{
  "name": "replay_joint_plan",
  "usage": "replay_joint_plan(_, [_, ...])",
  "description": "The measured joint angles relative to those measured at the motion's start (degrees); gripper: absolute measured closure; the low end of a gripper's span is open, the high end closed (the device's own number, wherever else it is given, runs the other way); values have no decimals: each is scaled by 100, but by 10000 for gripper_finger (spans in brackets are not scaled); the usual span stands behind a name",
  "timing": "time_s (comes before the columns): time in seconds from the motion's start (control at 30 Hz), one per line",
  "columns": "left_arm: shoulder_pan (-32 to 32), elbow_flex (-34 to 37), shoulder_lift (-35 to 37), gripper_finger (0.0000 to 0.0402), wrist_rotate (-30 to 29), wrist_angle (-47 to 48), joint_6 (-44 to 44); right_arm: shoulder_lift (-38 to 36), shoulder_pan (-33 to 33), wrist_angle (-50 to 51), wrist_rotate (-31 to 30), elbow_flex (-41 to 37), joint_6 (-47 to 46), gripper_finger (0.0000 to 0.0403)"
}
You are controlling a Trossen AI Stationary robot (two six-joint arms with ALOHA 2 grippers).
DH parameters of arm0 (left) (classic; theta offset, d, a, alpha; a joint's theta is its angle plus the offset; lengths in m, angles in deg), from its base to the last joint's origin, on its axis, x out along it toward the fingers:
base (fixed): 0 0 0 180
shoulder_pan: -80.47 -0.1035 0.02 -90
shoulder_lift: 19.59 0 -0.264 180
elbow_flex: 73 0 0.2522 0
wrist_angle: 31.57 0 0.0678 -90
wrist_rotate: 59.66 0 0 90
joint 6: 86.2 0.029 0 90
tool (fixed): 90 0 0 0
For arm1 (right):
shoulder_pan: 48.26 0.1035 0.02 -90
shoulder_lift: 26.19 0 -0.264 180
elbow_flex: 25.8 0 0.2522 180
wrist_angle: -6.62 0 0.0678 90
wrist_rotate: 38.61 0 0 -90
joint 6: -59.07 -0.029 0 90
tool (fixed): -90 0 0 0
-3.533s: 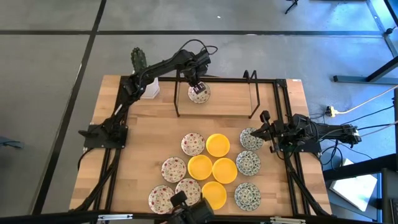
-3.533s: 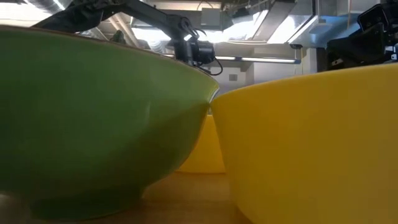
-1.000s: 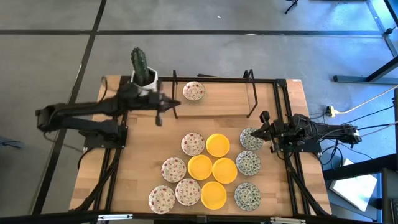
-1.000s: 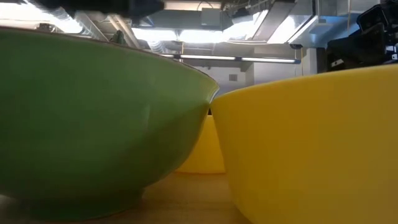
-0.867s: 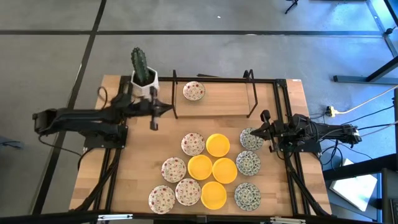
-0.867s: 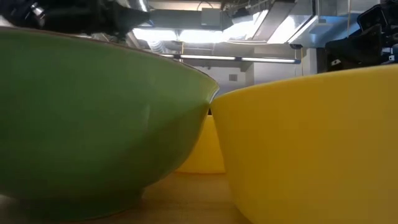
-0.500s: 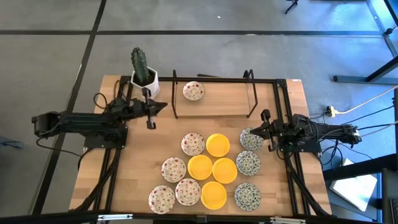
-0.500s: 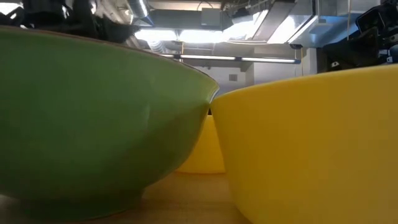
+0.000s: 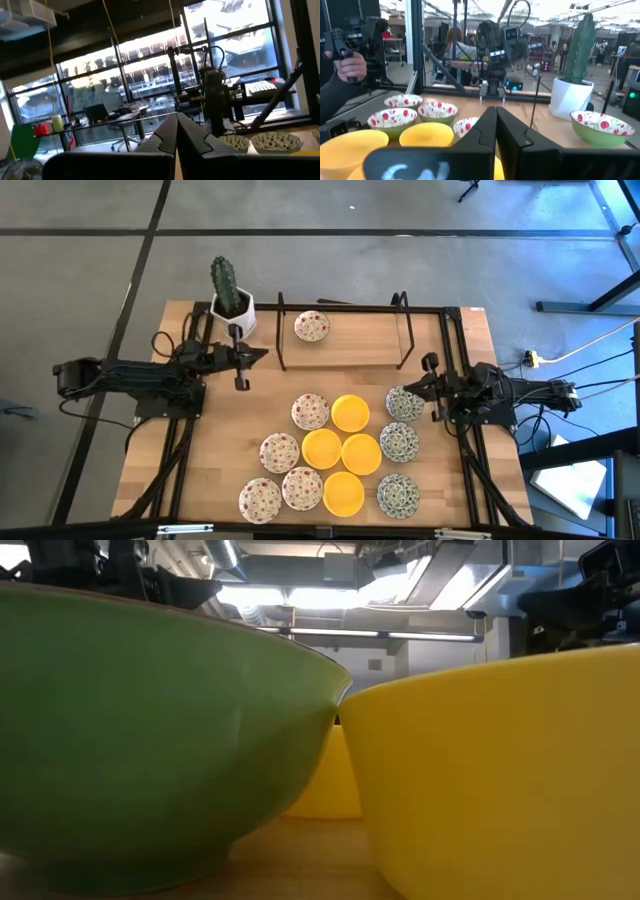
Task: Pick & Place Mini bowls
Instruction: Put the blue bowl on the shelf
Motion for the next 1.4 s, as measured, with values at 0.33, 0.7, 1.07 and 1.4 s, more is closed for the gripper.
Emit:
replay_joint_plan(0.33, [0, 0, -8, 399, -4, 605, -148, 2, 0, 288, 2, 0, -10, 391])
replay_joint_plan(0.7, [0, 0, -6, 391, -21, 642, -154, 43, 101, 69, 59, 241, 10, 391])
replay_joint_plan(1.07, [0, 0, -6, 399, -26, 698, -192, 2383, 723, 4384, -1826, 3621, -1109, 391])
replay_joint_plan(1.4, [0, 0, -6, 392, -19, 694, -602, 4577, 726, 6184, -1043, 4506, -2919, 378])
